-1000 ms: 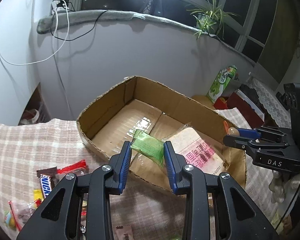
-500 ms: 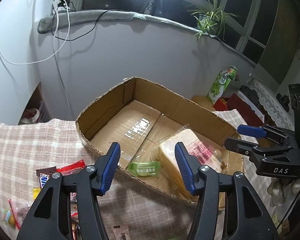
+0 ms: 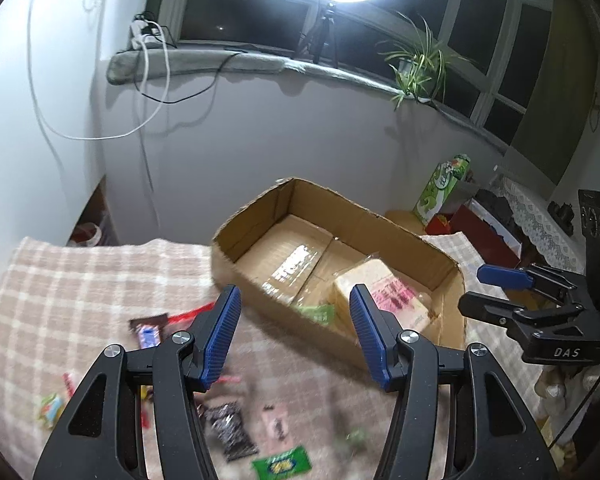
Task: Organize snacks
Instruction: 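Return both grippers to the snacks, left over the Snickers bar, right over the clear candy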
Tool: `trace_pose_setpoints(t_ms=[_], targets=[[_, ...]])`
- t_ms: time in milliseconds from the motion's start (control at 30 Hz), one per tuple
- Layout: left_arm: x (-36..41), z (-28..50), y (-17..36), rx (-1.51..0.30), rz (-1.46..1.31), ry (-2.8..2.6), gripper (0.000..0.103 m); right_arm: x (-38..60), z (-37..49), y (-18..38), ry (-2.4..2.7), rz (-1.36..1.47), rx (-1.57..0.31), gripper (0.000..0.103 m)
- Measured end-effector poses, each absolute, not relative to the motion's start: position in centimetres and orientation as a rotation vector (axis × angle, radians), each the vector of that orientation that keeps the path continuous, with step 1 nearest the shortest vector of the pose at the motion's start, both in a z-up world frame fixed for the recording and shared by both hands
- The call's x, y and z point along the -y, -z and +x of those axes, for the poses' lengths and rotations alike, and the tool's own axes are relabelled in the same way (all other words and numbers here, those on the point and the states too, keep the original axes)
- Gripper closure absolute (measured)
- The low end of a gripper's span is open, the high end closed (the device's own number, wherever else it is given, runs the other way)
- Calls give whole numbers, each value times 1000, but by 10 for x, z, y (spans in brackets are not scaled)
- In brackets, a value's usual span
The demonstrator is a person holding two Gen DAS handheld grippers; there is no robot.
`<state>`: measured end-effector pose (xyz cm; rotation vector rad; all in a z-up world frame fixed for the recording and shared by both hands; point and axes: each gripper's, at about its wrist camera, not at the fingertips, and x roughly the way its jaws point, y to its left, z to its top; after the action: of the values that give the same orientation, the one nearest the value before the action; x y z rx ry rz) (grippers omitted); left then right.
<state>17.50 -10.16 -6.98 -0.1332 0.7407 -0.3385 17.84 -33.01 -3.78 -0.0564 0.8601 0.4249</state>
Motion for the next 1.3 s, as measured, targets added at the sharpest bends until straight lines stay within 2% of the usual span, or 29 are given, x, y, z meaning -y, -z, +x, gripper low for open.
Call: trace_pose_setpoints(t_ms=[300,667,967,1300], targets=[[65,136,75,-747,-165,311,47,298,134,45,-501,-83,-859,32],[7,105,99,-790,-215,217,47,269,116,88,-557,-87,-948,32],[10,108,126,-853,-205,229,48,251,119,116,-555,-145,-1002,33],[17,119,147,-911,-185,223,52,237,135,138,-531,-206,-1044,42]])
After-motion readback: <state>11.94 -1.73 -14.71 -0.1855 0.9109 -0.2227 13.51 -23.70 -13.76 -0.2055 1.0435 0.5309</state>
